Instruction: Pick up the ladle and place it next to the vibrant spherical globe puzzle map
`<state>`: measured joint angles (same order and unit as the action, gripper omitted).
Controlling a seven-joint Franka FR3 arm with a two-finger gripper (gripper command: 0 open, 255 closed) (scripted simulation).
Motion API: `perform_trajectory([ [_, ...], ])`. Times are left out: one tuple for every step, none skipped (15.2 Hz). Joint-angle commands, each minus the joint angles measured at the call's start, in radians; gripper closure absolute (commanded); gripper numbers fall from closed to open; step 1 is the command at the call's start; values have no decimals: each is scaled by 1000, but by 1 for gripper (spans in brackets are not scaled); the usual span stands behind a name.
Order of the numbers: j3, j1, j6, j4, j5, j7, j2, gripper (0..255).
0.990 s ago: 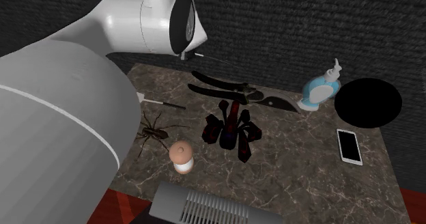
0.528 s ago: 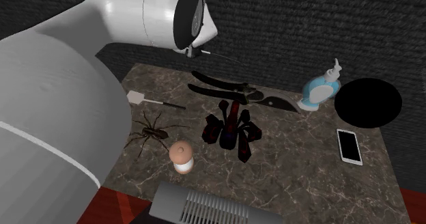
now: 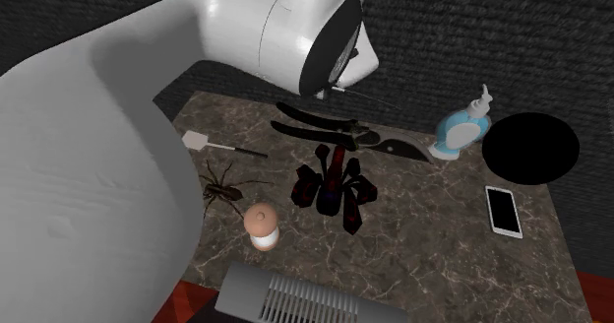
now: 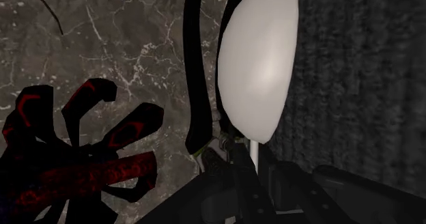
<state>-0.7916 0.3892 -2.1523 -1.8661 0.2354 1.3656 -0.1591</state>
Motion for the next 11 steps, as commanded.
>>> perform_trajectory([
  [35,14,4,-7,20,-59,-1,255],
  [52,20,8,-9,30,-87,-3,255],
  [69,27,12,-11,39,-114,-3,255],
  [85,35,16,-11,46,-140,-2,255],
  [100,42,21,-11,52,-165,-1,255],
  [116,50,26,-9,58,-190,3,255],
  [130,58,31,-6,62,-214,7,255],
  [144,66,36,-2,65,-237,12,255],
  [157,75,41,3,68,-260,18,255],
  [170,84,47,9,70,-281,26,255],
  [183,92,53,17,71,-303,34,255],
])
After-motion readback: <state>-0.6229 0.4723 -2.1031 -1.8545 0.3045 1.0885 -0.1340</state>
